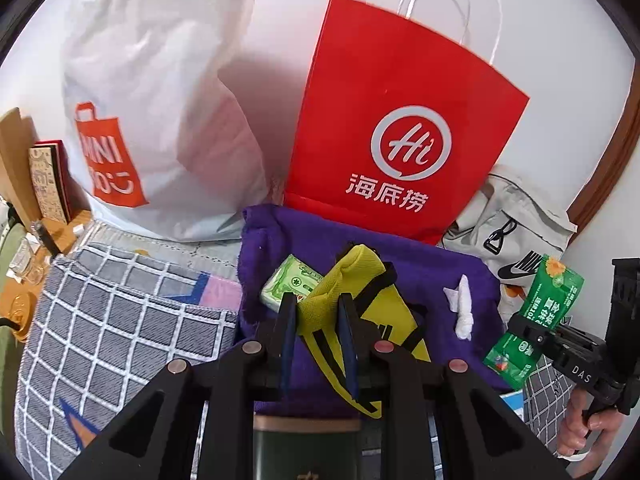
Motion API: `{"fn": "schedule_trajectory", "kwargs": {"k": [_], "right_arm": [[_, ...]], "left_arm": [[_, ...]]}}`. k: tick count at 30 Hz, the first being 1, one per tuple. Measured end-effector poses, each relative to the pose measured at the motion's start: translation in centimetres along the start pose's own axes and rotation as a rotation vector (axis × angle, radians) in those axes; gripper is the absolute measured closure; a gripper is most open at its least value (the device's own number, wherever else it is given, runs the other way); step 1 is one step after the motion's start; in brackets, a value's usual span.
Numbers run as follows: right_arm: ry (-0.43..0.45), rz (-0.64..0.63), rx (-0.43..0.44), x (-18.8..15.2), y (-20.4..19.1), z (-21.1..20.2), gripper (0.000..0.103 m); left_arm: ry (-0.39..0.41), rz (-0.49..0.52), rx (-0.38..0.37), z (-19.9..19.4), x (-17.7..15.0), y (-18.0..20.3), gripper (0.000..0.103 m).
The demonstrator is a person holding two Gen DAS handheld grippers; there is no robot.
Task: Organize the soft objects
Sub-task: 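Carry the yellow pouch and green packet over the purple towel with both tools, then open both tools to release the packet and pouch onto the purple towel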
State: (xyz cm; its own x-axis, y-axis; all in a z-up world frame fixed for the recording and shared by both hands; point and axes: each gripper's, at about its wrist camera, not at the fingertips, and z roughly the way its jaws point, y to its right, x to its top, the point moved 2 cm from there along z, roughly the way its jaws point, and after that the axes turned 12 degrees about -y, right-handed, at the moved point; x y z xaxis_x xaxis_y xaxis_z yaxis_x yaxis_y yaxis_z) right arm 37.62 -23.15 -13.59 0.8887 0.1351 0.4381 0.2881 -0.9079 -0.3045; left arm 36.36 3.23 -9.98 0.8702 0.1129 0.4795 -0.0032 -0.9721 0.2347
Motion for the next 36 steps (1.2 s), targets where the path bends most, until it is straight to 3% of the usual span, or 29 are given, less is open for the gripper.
{"fn": "schedule_trajectory", "kwargs": {"k": [15, 21, 36], "right_arm": [[-0.109, 0.006, 0.025, 0.0, 1.7, 4.9, 0.095], [-0.147, 0.013, 0.05, -0.2, 2.0, 6.1, 0.095], [-0.186, 0.031, -0.011, -0.1, 2.6, 6.8, 0.09]], "left_arm": [[-0.118, -0.005, 0.001, 5.9, -0.5, -2.1, 0.083], [-0.142, -0.02, -0.011, 6.8, -0.8, -2.8, 0.083], [-0.181, -0.024, -0.004, 6.9, -0.9, -2.9, 0.079]]}}
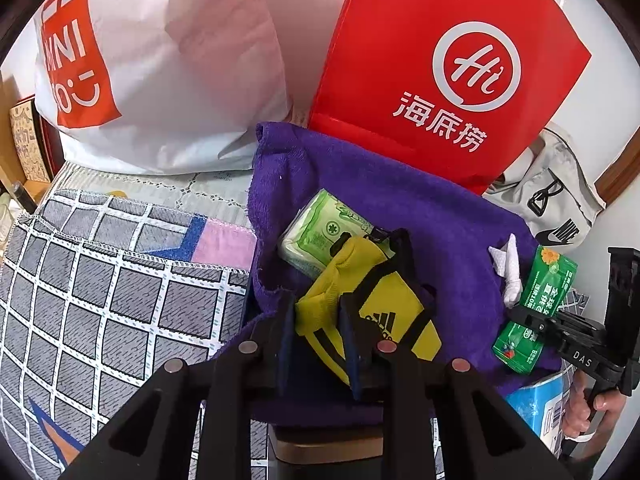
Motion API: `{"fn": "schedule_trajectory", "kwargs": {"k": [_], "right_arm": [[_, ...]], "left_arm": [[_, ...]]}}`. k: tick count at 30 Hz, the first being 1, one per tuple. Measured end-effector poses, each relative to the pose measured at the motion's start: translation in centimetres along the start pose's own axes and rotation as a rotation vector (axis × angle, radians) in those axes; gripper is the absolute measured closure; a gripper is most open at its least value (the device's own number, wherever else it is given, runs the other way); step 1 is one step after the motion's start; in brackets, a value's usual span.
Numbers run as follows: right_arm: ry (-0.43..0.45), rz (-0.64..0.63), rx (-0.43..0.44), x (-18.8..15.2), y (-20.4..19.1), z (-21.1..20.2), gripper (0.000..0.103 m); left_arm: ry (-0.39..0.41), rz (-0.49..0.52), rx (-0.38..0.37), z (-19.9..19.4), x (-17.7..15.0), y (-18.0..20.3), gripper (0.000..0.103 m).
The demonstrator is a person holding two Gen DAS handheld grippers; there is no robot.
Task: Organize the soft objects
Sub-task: 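Open both tools to release the packet and pouch onto the purple towel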
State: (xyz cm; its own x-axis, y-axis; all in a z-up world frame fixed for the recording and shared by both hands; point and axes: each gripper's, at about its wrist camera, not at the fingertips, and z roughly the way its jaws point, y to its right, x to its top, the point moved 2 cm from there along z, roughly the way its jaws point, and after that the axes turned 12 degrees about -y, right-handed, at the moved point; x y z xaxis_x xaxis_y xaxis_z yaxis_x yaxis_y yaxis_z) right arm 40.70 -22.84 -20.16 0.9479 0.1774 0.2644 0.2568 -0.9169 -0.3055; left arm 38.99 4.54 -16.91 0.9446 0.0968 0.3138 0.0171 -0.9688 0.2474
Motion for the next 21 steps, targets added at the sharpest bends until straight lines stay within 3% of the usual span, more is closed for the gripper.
{"fn": "schedule_trajectory", "kwargs": {"k": [2, 4, 6, 16, 21], "right_arm": [[0.005, -0.008, -0.042, 0.1, -0.3, -0.2, 0.077], [0.009, -0.019, -0.108, 0.0, -0.5, -0.7, 0.045], [0.017, -0.031, -0.148, -0.1, -0.8, -1.3, 0.036], [-0.023, -0.031, -0.284, -2.0, -1.3, -3.9, 0.032], [0.01, 0.001, -0.275, -4.5, -1.3, -6.2, 0.032]], "left_arm": [[-0.022, 0.01, 0.001, 0.1, 0.1, 0.1, 0.07], [-0.026, 0.02, 0.022, 0.0, 0.1, 0.4, 0.061], [-0.02, 0.027, 0.035, -0.3, -0.1, 0.6, 0.055], [0.016, 0.033, 0.03, -3.2, -1.8, 0.8, 0.05], [0.038, 0.04, 0.029, -5.0, -3.3, 1.1, 0.05]]}}
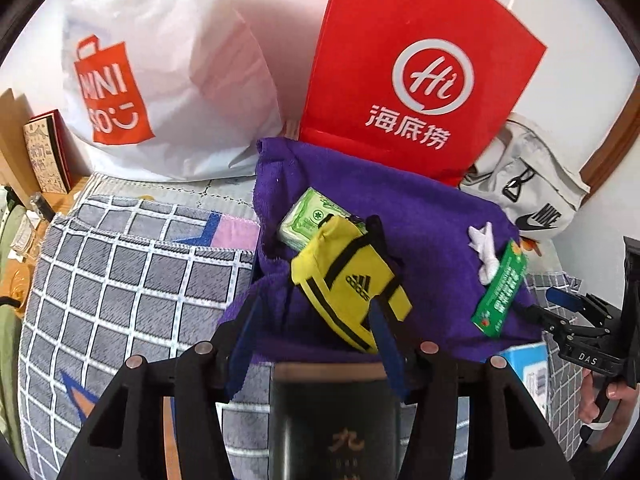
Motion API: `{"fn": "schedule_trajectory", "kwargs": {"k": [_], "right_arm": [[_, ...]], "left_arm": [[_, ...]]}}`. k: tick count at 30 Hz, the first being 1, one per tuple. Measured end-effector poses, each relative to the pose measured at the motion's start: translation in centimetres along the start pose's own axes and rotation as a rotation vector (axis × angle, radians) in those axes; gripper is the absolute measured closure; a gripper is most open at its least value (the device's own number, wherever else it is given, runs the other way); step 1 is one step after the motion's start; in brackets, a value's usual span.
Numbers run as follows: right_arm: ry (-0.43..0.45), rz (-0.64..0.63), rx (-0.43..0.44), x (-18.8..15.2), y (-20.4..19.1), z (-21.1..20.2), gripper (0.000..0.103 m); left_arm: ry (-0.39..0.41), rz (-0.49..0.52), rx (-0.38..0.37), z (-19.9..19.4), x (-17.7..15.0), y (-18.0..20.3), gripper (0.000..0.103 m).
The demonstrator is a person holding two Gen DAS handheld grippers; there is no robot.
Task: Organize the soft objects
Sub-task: 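Open both tools to release the packet and pouch onto the purple towel, then grasp the white foam block with the right tool while the left tool grasps a black watch strap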
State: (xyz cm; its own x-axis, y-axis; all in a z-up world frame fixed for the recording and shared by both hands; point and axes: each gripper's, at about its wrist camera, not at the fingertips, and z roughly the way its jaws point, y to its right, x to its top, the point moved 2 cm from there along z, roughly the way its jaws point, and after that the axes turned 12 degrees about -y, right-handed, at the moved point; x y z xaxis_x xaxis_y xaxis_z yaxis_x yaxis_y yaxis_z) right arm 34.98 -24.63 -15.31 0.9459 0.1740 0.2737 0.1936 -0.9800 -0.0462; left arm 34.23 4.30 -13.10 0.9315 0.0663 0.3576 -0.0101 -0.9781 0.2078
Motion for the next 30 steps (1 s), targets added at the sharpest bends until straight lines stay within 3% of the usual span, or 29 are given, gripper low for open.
{"fn": "schedule_trajectory", "kwargs": {"k": [11, 23, 26, 30], "right_arm": [[0.139, 0.09, 0.102, -6.9, 0.0, -5.2, 0.032], [0.141, 0.04, 0.118, -16.0, -1.1, -6.4, 0.032], [0.132, -0.003, 0.135, -18.4, -1.7, -5.6, 0.018], [0.117, -0.06, 0.127, -20.9, -3.1, -4.5, 0.017]], "left_arm": [[0.041, 0.039, 0.04, -4.2, -5.0, 1.6, 0.05], [0.068, 0.037, 0.05, -6.9, -11.6, 2.1, 0.05], [0.08, 0.032, 0.043, -7.3, -13.1, 2.0, 0.05], [0.072, 0.023, 0.031, -7.0, -14.9, 2.1, 0.045]]}}
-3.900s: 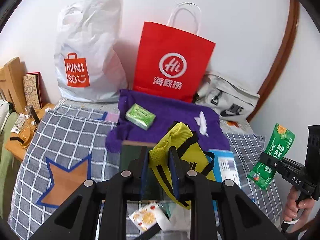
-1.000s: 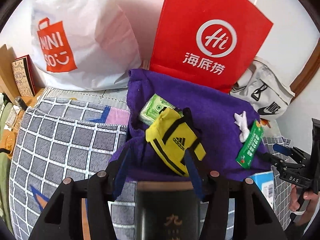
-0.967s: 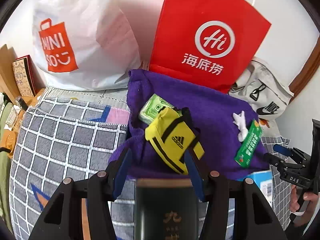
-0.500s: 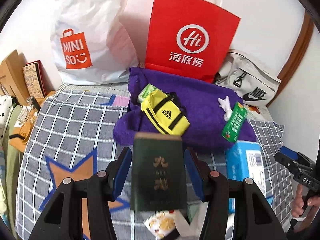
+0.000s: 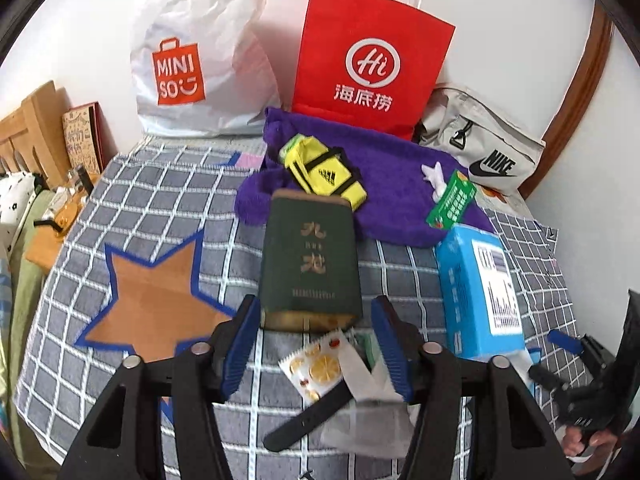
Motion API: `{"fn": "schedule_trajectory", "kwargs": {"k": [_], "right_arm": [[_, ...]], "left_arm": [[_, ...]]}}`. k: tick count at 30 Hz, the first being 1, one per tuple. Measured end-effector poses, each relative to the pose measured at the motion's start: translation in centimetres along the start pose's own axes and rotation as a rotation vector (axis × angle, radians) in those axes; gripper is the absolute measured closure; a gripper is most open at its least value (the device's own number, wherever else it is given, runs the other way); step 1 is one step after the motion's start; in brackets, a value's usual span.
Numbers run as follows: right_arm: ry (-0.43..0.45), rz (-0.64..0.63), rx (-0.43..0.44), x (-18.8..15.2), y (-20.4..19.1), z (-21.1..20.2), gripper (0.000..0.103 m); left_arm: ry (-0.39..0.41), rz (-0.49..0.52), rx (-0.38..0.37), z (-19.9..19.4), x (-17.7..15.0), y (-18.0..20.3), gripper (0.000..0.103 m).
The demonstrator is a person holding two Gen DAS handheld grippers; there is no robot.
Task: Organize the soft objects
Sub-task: 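Grasp the white foam block with the right tool while the left tool grasps a black watch strap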
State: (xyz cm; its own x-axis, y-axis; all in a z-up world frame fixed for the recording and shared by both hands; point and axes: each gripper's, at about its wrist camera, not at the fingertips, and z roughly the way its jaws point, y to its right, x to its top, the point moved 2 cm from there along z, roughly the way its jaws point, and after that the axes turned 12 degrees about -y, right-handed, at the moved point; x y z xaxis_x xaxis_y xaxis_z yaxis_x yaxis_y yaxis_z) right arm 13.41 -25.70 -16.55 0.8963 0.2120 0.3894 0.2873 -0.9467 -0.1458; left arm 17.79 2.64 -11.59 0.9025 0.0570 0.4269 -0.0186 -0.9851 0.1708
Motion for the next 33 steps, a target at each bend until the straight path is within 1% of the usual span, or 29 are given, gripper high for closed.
{"fn": "schedule_trajectory", "kwargs": {"k": [4, 7, 9, 13, 15, 18, 20, 22, 23, 25, 26, 27, 28, 30, 33], "right_arm": [[-0.017, -0.048, -0.018, -1.6, -1.1, 0.9, 0.016], [-0.028, -0.069, -0.038, -2.1, -1.4, 1.7, 0.015], [-0.032, -0.071, -0.061, -2.4, -1.3, 2.3, 0.015], [-0.028, -0.061, -0.135, -2.4, -0.9, 3.3, 0.014], [-0.013, -0.06, -0.137, -2.5, -0.9, 3.5, 0.014], [-0.01, -0.043, -0.144, -2.6, -0.7, 3.5, 0.015], [-0.011, -0.029, -0.152, -2.7, -0.4, 3.5, 0.019], [-0.015, -0.014, -0.171, -2.8, 0.2, 3.5, 0.028], [-0.019, 0.005, -0.177, -2.9, 0.7, 3.5, 0.031], [-0.031, 0.049, -0.168, -3.1, 1.6, 3.5, 0.046], [-0.031, 0.065, -0.17, -3.1, 1.9, 3.4, 0.049], [-0.028, 0.075, -0.172, -3.2, 2.1, 3.3, 0.057], [-0.022, 0.085, -0.171, -3.2, 2.4, 3.2, 0.062], [-0.014, 0.091, -0.171, -3.2, 2.6, 2.9, 0.068], [0.003, 0.094, -0.138, -3.1, 2.5, 2.6, 0.07]], "left_arm": [[-0.009, 0.009, -0.017, 0.2, -1.7, 0.3, 0.044], [-0.009, 0.026, -0.016, 0.1, -2.7, 0.4, 0.044], [-0.008, 0.028, -0.018, 0.0, -3.2, 0.3, 0.044], [-0.013, 0.018, -0.013, 0.5, -4.2, -0.4, 0.043], [-0.023, 0.014, -0.013, 1.0, -4.7, -0.8, 0.043], [-0.051, 0.017, 0.01, 2.2, -5.5, -1.3, 0.043], [-0.063, 0.025, 0.014, 2.8, -5.9, -1.5, 0.043], [-0.082, 0.045, 0.005, 3.6, -6.3, -1.4, 0.043], [-0.087, 0.055, 0.006, 3.9, -6.4, -1.2, 0.043], [-0.098, 0.083, 0.013, 4.7, -6.7, -0.7, 0.043], [-0.105, 0.098, 0.018, 5.1, -6.9, -0.4, 0.043], [-0.108, 0.107, 0.024, 5.4, -7.0, -0.1, 0.043], [-0.111, 0.124, 0.039, 5.8, -7.1, 0.2, 0.043], [-0.118, 0.157, 0.055, 6.5, -7.4, 0.7, 0.043], [-0.132, 0.197, 0.075, 7.5, -7.6, 1.3, 0.043]]}}
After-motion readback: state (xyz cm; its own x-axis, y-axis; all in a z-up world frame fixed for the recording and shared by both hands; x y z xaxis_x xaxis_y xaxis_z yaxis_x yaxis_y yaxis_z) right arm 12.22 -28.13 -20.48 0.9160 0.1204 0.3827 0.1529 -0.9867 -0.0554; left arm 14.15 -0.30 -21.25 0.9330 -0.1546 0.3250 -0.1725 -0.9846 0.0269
